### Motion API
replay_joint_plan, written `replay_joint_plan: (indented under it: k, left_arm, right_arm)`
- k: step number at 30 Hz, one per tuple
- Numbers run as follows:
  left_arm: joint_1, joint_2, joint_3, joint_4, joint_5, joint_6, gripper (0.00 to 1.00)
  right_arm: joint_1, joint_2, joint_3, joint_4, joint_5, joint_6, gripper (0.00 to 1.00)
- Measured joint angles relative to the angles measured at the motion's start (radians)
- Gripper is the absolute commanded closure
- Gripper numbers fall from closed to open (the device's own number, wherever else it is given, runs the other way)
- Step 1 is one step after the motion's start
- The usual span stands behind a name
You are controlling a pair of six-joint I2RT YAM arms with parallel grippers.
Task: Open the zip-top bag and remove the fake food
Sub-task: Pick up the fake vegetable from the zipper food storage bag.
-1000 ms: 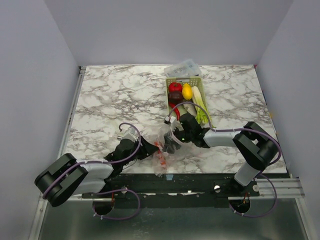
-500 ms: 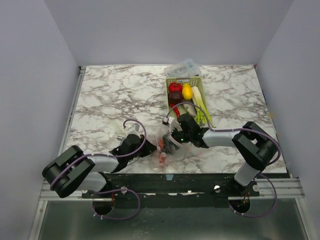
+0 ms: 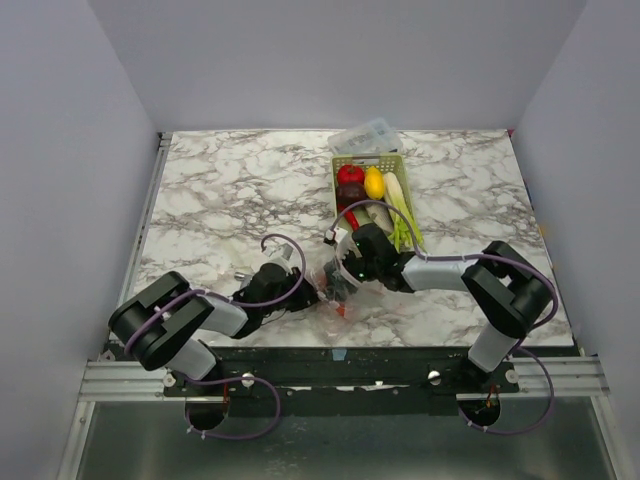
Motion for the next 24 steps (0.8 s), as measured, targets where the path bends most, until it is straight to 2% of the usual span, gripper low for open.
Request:
replay_joint_plan:
  k: [1, 4, 7, 14, 24]
  left_arm:
    - [0.0, 0.005, 0.0, 0.006, 0.008, 0.0, 0.89]
    - [-0.001, 0.004, -0.004, 0.009, 0.018, 0.0, 0.89]
    - [-0.002, -0.013, -0.018, 0.007, 0.018, 0.0, 0.91]
    - [0.005, -0.108, -0.094, -0.007, -0.003, -0.011, 0.96]
    - [0.03, -0.285, -0.129, -0.046, -0.043, -0.035, 1.0]
  right_arm:
    - [0.0, 0.002, 0.002, -0.003, 0.008, -0.006, 0.59]
    - [-0.002, 0.011, 0.008, -0.016, 0.025, -0.015, 0.73]
    - [0.0, 0.011, 0.014, -0.028, 0.03, -0.016, 0.8]
    - [-0.007, 0.0, 0.019, -0.055, 0.024, -0.025, 0.84]
    - [-0.078, -0.087, 0.019, -0.076, -0.122, -0.065, 0.85]
